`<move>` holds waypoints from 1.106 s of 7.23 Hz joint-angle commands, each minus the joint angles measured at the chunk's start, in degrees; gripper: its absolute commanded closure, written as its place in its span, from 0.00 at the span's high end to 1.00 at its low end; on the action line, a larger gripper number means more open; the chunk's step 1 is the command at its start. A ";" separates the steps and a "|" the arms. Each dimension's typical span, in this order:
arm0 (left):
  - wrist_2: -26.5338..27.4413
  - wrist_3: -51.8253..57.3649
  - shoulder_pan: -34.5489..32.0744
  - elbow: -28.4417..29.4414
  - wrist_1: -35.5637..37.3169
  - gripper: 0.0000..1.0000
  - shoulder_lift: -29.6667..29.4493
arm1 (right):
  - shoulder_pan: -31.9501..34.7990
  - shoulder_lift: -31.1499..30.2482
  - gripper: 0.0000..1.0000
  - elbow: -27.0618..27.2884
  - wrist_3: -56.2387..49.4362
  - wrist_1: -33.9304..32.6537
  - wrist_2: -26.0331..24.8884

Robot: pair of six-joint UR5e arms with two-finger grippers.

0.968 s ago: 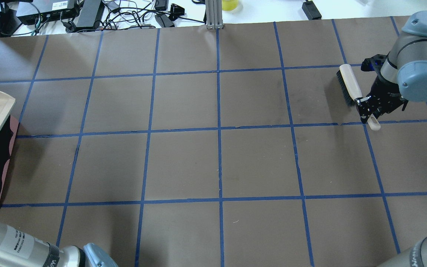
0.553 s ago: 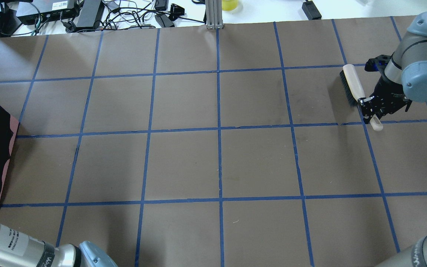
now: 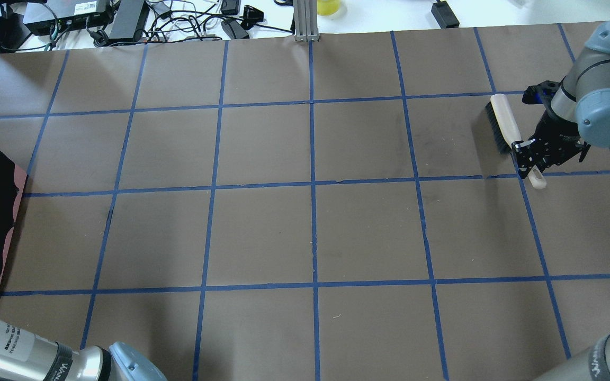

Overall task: Sweep and dump trash into bin
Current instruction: 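Tip the dustpan over the black bin with the left while the right releases the brush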

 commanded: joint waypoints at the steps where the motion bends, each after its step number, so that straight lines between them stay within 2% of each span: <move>1: 0.52 2.82 -2.76 -0.77 4.77 0.06 0.67 | 0.00 0.08 0.33 0.10 -0.01 -0.04 -0.42; 2: 0.52 2.83 -3.91 -2.17 6.96 0.06 1.99 | 0.00 0.08 0.57 0.11 0.07 -0.04 -0.59; 3: 0.26 2.83 -3.92 -4.62 10.55 0.06 2.96 | 0.00 0.34 0.69 0.11 0.08 -0.13 -0.60; 5: 0.17 3.44 -3.92 -10.59 15.40 0.06 5.76 | 0.00 0.34 0.77 -0.07 0.08 -0.13 -0.60; 7: 0.34 3.80 -3.92 -17.26 19.97 0.06 9.63 | -0.09 -1.05 0.94 -0.77 0.78 0.31 -0.25; 8: 0.34 5.89 -3.92 -21.56 26.43 0.06 11.21 | 0.00 -2.72 0.98 -2.43 0.78 0.66 0.02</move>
